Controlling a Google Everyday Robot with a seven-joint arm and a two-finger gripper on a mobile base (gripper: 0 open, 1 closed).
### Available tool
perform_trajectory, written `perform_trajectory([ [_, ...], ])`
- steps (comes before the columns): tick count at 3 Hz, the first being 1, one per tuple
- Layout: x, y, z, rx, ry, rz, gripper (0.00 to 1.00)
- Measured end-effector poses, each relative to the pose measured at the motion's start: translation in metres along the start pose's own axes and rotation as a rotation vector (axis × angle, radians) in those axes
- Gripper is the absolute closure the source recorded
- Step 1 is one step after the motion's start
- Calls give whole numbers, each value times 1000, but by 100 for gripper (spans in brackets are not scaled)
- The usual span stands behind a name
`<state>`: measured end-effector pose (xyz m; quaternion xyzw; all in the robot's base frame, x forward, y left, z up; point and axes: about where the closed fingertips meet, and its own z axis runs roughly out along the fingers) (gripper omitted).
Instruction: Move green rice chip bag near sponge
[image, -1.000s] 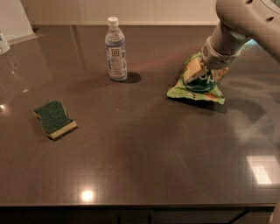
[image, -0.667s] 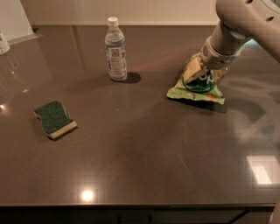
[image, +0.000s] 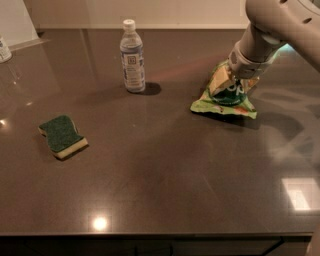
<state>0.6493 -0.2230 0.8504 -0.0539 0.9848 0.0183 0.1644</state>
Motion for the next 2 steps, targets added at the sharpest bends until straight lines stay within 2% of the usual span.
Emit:
perform_trajectory([
  [2,0,1,0,-1,0,-1,100],
])
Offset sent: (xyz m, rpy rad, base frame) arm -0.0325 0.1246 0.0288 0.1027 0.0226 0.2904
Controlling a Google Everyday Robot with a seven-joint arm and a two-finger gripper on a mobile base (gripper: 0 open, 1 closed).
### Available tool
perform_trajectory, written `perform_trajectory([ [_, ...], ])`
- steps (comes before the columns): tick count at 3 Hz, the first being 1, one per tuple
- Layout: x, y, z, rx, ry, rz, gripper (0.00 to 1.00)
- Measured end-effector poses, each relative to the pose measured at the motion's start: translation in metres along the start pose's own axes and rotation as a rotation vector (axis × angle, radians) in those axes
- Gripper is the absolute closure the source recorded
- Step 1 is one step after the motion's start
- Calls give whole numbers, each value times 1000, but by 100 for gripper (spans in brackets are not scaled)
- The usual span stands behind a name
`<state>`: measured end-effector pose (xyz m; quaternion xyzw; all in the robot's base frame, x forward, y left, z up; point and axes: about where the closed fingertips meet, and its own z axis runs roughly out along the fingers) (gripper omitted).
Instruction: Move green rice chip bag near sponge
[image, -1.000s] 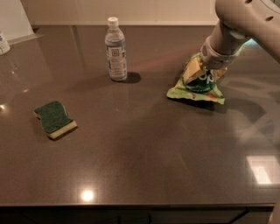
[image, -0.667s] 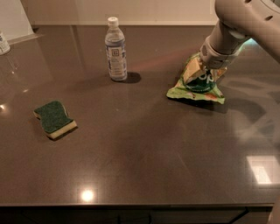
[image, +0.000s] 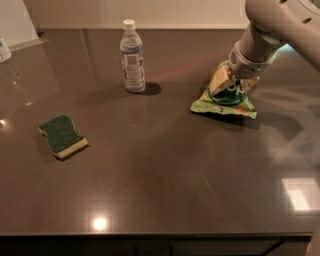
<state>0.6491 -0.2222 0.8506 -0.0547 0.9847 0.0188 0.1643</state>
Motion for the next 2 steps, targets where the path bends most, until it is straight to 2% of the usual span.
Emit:
perform_trajectory([
  [2,0,0,0,0,0,0,100],
])
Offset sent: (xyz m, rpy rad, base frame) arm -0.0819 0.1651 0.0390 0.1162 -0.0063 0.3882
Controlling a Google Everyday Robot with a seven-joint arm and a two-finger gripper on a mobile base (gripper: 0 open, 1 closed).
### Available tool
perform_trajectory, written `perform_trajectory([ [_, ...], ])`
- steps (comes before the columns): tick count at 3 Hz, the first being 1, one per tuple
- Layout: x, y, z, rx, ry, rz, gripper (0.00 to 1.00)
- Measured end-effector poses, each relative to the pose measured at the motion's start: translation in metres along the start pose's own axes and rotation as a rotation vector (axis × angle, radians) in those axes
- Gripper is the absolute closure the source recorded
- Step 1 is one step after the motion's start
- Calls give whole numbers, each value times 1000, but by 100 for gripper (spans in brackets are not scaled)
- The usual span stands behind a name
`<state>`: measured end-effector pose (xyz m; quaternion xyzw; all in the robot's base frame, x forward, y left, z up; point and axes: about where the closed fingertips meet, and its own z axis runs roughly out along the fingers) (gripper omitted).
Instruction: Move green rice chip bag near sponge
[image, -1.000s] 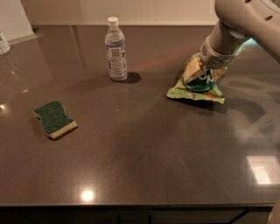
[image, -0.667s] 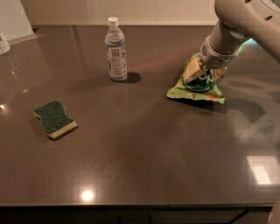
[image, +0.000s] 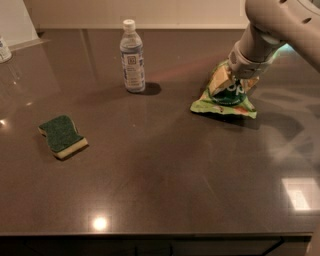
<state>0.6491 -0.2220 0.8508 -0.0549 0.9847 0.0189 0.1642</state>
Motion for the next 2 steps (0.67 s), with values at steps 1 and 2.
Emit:
perform_trajectory([
  [1,0,0,0,0,0,0,100],
  [2,0,0,0,0,0,0,100],
])
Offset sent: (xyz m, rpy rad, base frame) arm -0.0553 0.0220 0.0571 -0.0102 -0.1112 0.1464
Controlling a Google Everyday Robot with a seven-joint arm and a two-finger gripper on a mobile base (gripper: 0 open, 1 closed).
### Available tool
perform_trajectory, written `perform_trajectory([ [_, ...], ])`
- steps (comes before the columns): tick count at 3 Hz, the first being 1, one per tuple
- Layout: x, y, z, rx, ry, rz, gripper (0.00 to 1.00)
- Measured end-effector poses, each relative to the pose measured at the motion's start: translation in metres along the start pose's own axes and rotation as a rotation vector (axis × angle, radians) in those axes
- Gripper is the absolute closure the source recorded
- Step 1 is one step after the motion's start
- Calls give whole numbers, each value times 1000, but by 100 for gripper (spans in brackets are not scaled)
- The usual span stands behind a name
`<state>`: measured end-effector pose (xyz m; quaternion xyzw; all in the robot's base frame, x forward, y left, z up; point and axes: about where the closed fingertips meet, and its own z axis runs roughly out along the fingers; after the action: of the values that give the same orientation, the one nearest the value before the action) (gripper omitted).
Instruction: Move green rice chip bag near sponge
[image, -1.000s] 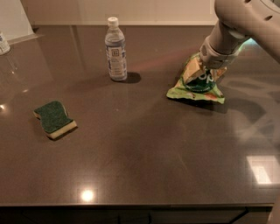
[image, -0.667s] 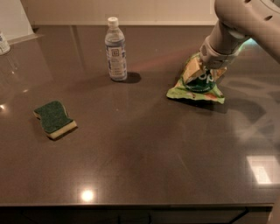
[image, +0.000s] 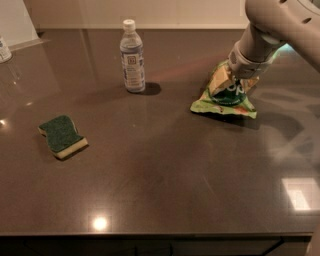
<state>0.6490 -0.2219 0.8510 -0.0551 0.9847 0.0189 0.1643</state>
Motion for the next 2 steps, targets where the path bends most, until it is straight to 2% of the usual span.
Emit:
perform_trajectory([
  [1,11,15,-27,-12,-44,-51,82],
  [2,20,29,-47,-31,-82,-85,59],
])
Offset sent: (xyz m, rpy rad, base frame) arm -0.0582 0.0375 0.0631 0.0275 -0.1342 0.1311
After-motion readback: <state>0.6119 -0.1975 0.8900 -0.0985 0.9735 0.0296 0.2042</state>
